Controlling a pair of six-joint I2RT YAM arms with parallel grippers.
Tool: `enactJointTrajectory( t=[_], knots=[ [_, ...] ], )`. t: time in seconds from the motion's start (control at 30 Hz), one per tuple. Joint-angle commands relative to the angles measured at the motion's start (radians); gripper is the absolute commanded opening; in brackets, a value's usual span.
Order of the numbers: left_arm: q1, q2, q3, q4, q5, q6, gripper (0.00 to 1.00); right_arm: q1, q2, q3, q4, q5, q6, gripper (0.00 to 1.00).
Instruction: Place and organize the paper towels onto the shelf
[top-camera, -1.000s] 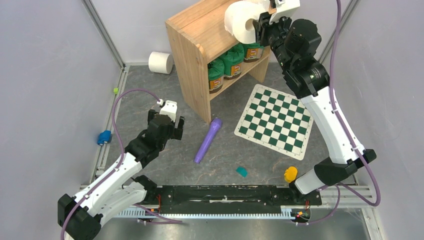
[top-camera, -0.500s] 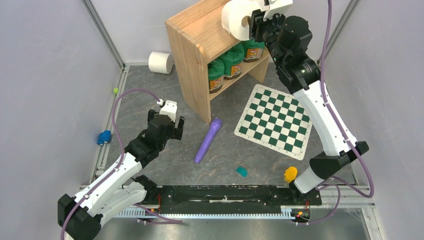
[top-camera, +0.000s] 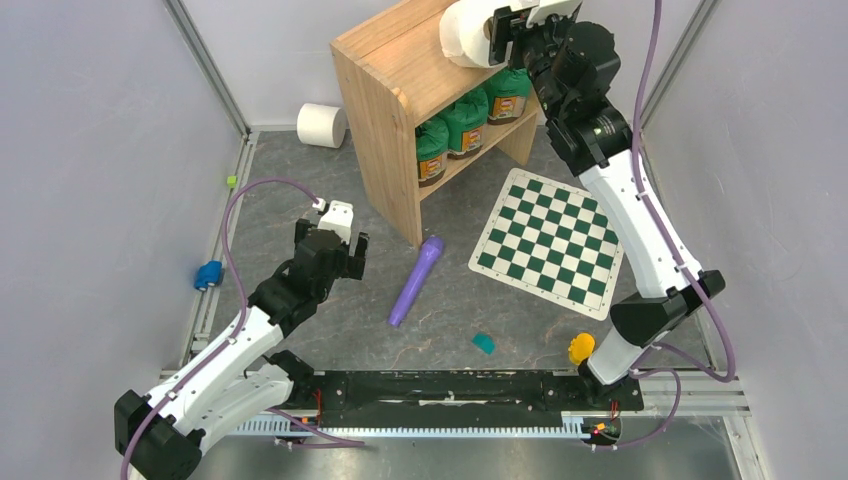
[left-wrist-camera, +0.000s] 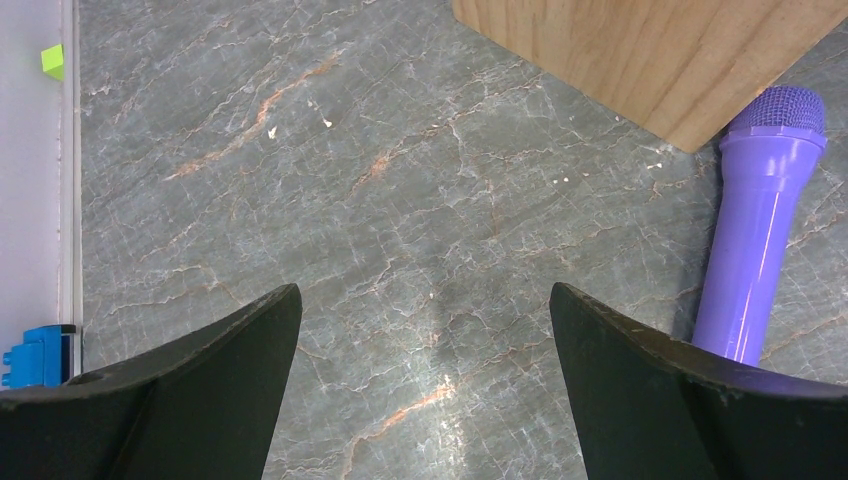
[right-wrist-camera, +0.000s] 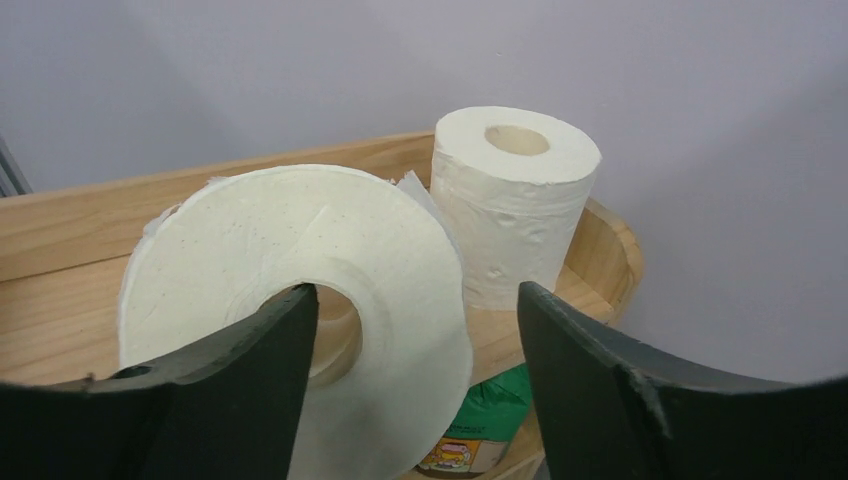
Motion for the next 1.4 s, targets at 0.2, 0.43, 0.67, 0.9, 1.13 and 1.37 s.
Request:
enactJointTrajectory(
  t=[0.2,0.43,0.67,0.9,1.13,1.37],
  knots=[
    [0.007,-0.010,-0.003,0.018,0.001,0.021,1.00,-0.012,0.073,0.059,0.227,-0.023,-0.032,0.98],
    [0.007,-0.007,-0.004,0.016,0.002,0.018,1.00,-0.022,0.090,0.044,0.373,-0.043,-0.041,0.98],
    [0.007,-0.006,-0.004,0.016,0.003,0.018,1.00,-0.024,0.032,-0.004,0.475,-0.091,-0.058,0.98],
    [0.007,-0.007,-0.004,0.022,0.020,0.013,1.00,-0.024,-0.170,-0.328,0.503,-0.162,-0.052,0.98],
    [0.007,-0.010,0.001,0.026,0.036,0.006,1.00,-0.023,-0.256,-0.437,0.362,-0.295,-0.017,0.98],
    [0.007,-0.037,0.001,0.028,0.062,-0.012,1.00,-0.024,-0.426,-0.687,0.317,-0.148,0.010,0.98]
  ],
)
